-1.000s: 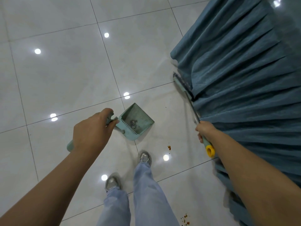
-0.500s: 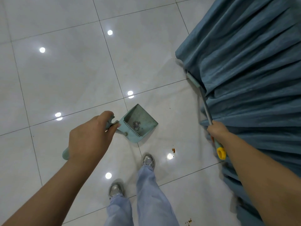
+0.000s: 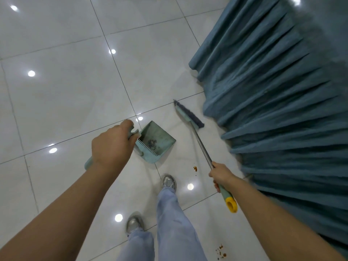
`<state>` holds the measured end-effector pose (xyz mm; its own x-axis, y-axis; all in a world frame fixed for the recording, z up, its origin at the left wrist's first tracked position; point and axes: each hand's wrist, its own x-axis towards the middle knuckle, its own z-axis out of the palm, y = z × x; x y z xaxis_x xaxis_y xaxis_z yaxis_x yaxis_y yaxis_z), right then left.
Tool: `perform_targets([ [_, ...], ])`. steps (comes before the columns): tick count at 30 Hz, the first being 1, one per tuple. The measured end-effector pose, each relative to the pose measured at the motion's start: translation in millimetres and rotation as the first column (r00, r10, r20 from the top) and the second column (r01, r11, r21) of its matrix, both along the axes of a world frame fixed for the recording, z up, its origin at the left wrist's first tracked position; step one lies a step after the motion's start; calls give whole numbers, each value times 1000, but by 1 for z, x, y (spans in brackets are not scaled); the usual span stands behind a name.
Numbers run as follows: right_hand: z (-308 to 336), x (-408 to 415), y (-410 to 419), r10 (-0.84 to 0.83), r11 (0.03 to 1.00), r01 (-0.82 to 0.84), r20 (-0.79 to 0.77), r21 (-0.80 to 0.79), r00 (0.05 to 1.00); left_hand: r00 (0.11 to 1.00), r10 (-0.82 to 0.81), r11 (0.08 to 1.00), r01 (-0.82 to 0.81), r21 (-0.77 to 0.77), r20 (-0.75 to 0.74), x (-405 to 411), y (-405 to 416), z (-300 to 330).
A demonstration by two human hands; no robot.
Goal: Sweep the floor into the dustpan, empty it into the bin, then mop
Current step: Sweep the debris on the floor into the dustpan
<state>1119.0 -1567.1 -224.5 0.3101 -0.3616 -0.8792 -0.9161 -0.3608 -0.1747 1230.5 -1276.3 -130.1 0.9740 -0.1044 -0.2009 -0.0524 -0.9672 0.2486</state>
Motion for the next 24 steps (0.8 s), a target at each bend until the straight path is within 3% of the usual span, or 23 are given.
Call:
perform_targets([
  [7,38,-73,64,-102,986,102,-7,132,995,998,-54,999,54,8,-15,-67,44,10],
  [13,60,-98,66,-124,991,120,60,62,990,1000,-3,1000,3,-15,6,-89,75,19],
  [24,33,20,-37,-150,983,159,101,-91,984,996,67,997,-65,-33,54,-33,32,24],
])
